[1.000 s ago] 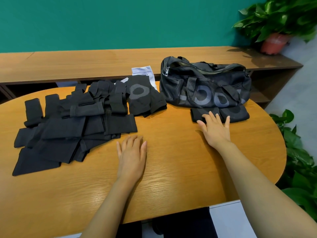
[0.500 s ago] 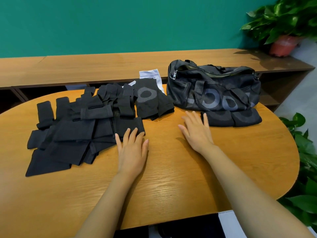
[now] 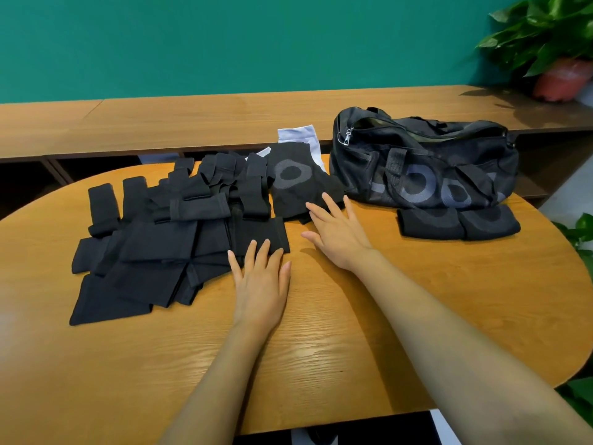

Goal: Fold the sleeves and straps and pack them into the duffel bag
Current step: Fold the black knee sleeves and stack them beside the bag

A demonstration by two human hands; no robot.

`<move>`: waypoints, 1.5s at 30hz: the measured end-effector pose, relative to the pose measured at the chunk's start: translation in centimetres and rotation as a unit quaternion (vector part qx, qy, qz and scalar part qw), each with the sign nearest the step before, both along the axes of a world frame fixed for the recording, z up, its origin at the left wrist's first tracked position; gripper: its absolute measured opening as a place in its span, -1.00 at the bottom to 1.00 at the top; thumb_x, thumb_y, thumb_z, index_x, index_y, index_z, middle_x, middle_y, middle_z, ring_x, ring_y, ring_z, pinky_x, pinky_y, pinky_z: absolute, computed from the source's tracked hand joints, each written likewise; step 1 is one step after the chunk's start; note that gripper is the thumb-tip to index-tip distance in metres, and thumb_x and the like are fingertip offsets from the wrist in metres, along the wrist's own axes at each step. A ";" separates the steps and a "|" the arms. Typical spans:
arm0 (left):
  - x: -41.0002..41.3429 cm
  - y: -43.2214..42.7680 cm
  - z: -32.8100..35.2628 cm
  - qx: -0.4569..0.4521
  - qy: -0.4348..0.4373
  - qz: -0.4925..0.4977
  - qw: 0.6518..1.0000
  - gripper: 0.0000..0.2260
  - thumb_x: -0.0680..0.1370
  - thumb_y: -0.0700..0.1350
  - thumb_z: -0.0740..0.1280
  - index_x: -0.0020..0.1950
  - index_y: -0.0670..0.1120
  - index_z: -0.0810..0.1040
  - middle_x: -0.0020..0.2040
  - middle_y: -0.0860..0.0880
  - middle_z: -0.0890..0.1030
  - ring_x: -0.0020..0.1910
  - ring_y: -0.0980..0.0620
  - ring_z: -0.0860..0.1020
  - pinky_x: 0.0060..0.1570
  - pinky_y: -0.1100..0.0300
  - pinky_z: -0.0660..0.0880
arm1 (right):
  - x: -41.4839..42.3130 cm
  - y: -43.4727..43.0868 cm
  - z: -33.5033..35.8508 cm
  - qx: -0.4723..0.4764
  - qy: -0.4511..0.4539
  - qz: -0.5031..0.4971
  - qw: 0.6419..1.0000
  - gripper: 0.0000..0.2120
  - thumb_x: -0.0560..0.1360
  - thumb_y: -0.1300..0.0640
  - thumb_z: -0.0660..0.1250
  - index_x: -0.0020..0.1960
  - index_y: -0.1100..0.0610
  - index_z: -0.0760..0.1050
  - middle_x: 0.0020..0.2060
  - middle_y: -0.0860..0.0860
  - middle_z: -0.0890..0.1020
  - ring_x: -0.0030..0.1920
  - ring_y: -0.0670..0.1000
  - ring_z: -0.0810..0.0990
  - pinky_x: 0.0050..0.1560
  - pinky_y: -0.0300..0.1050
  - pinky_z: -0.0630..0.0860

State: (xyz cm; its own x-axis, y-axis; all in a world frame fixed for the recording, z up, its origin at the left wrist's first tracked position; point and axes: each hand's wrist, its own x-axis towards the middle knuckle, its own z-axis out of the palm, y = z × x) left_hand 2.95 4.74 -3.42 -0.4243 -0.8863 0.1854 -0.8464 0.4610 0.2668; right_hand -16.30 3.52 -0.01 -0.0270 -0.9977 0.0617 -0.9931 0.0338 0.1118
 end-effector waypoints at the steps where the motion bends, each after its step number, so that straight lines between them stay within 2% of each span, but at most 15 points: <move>1: 0.0 0.0 0.0 0.000 -0.002 0.000 1.000 -0.46 0.63 0.15 -0.15 0.51 0.02 0.32 0.56 -0.02 0.22 0.58 -0.03 -0.01 0.48 -0.17 -0.34 | 0.0 0.2 -0.1 -0.007 -0.010 -0.002 1.000 -0.38 0.65 -0.23 -0.10 0.54 0.13 0.22 0.58 -0.07 0.11 0.58 0.03 -0.13 0.54 0.19 -0.19; 7: 0.1 0.0 0.0 0.004 0.002 0.000 1.000 -0.45 0.62 0.15 -0.16 0.50 0.01 0.34 0.55 -0.02 0.23 0.58 -0.03 -0.01 0.49 -0.18 -0.32 | 0.5 2.9 -0.4 -0.052 -0.057 -0.004 0.997 -0.37 0.63 -0.22 -0.13 0.53 0.14 0.25 0.55 -0.07 0.21 0.57 -0.01 0.02 0.55 0.09 -0.20; 11: 0.2 0.0 -0.1 0.005 0.005 -0.003 1.000 -0.46 0.63 0.15 -0.16 0.49 0.01 0.34 0.55 -0.02 0.24 0.58 -0.02 0.00 0.49 -0.18 -0.32 | 1.1 7.0 -0.7 -0.122 -0.160 -0.017 0.979 -0.27 0.58 -0.30 -0.24 0.46 0.09 0.37 0.48 -0.12 0.34 0.53 -0.08 0.12 0.55 0.04 -0.22; 14: 0.3 0.0 -0.1 0.003 0.018 -0.005 1.000 -0.45 0.63 0.15 -0.15 0.47 0.00 0.37 0.54 -0.03 0.26 0.58 -0.03 0.02 0.49 -0.19 -0.31 | 1.2 11.2 -1.4 -0.131 -0.241 -0.029 0.961 -0.19 0.55 -0.38 -0.31 0.41 0.04 0.45 0.42 -0.19 0.41 0.50 -0.16 0.14 0.56 0.04 -0.18; 17: 0.4 0.1 0.0 0.001 0.029 -0.011 1.000 -0.44 0.62 0.16 -0.16 0.46 -0.01 0.38 0.54 -0.04 0.28 0.58 -0.02 0.03 0.48 -0.15 -0.34 | 1.4 14.3 -2.2 -0.123 -0.284 -0.038 0.950 -0.23 0.55 -0.39 -0.30 0.38 -0.02 0.46 0.37 -0.28 0.41 0.47 -0.24 0.15 0.55 -0.07 -0.20; 20: 0.6 0.4 -0.1 -0.025 0.043 -0.029 0.998 -0.39 0.61 0.19 -0.20 0.43 -0.03 0.43 0.48 -0.04 0.37 0.55 -0.01 0.13 0.48 -0.10 -0.34 | 1.7 16.1 -2.6 -0.111 -0.288 -0.039 0.950 -0.24 0.55 -0.39 -0.29 0.36 -0.05 0.48 0.31 -0.37 0.37 0.43 -0.31 0.16 0.51 -0.18 -0.24; 24: 1.0 1.6 0.1 -0.052 0.055 -0.097 0.992 -0.42 0.61 0.17 -0.16 0.39 -0.03 0.48 0.40 0.02 0.48 0.49 0.07 0.27 0.53 -0.10 -0.22 | 1.9 17.3 -2.7 -0.092 -0.293 -0.039 0.951 -0.24 0.53 -0.39 -0.30 0.27 -0.10 0.55 0.23 -0.39 0.41 0.35 -0.34 0.21 0.52 -0.16 -0.19; 26: 1.1 2.5 0.3 -0.039 0.036 -0.151 0.987 -0.42 0.61 0.17 -0.17 0.39 0.01 0.49 0.40 0.08 0.47 0.49 0.13 0.25 0.53 -0.07 -0.26 | 1.9 17.5 -2.6 -0.100 -0.301 -0.039 0.948 -0.32 0.54 -0.36 -0.24 0.13 -0.13 0.60 0.18 -0.34 0.50 0.30 -0.32 0.27 0.53 -0.12 -0.10; 28: 1.3 3.3 0.5 -0.029 0.018 -0.200 0.979 -0.41 0.61 0.18 -0.18 0.38 0.02 0.51 0.40 0.10 0.48 0.48 0.16 0.25 0.52 -0.06 -0.29 | 1.9 17.4 -2.3 -0.124 -0.303 -0.045 0.944 -0.41 0.57 -0.28 -0.17 0.03 -0.08 0.59 0.16 -0.25 0.55 0.28 -0.25 0.33 0.51 -0.05 0.06; 31: 1.7 4.2 0.5 -0.031 0.029 -0.232 0.972 -0.46 0.63 0.16 -0.13 0.33 0.03 0.55 0.35 0.10 0.52 0.44 0.16 0.31 0.53 -0.07 -0.23 | 1.9 16.4 -1.3 -0.127 -0.285 -0.051 0.949 -0.44 0.57 -0.26 -0.13 0.18 -0.04 0.55 0.25 -0.16 0.52 0.34 -0.19 0.34 0.47 -0.06 0.16; 34: 2.2 5.0 0.1 -0.057 0.060 -0.234 0.969 -0.53 0.65 0.13 -0.04 0.21 0.04 0.62 0.23 0.11 0.59 0.32 0.16 0.42 0.54 -0.06 -0.13 | 2.0 15.6 -1.4 -0.070 -0.261 -0.043 0.962 -0.46 0.63 -0.26 -0.11 0.39 -0.06 0.44 0.40 -0.16 0.43 0.47 -0.16 0.23 0.55 -0.02 -0.02; 37: 2.8 5.5 0.0 -0.066 0.089 -0.217 0.970 -0.58 0.65 0.14 0.03 0.12 0.06 0.65 0.13 0.14 0.61 0.24 0.18 0.45 0.53 0.05 -0.14 | 1.9 15.8 -2.5 -0.038 -0.245 -0.029 0.968 -0.41 0.59 -0.27 -0.17 0.43 -0.10 0.39 0.44 -0.19 0.38 0.50 -0.21 0.16 0.54 -0.06 -0.16; 41: 3.6 6.3 -0.2 -0.033 0.081 -0.223 0.971 -0.53 0.56 0.32 0.08 0.20 0.11 0.61 0.22 0.18 0.56 0.32 0.23 0.37 0.53 0.04 -0.19 | 1.8 16.6 -3.4 -0.058 -0.234 -0.011 0.970 -0.35 0.56 -0.31 -0.24 0.43 -0.11 0.40 0.43 -0.20 0.39 0.48 -0.24 0.18 0.55 -0.12 -0.16; 45: 4.5 7.0 -0.3 0.005 0.049 -0.246 0.968 -0.37 0.44 0.49 0.13 0.34 0.15 0.52 0.42 0.17 0.42 0.47 0.21 0.20 0.54 -0.06 -0.18 | 1.8 17.6 -3.6 -0.094 -0.247 -0.005 0.964 -0.40 0.59 -0.26 -0.16 0.38 -0.08 0.46 0.37 -0.18 0.46 0.43 -0.24 0.27 0.50 -0.25 -0.15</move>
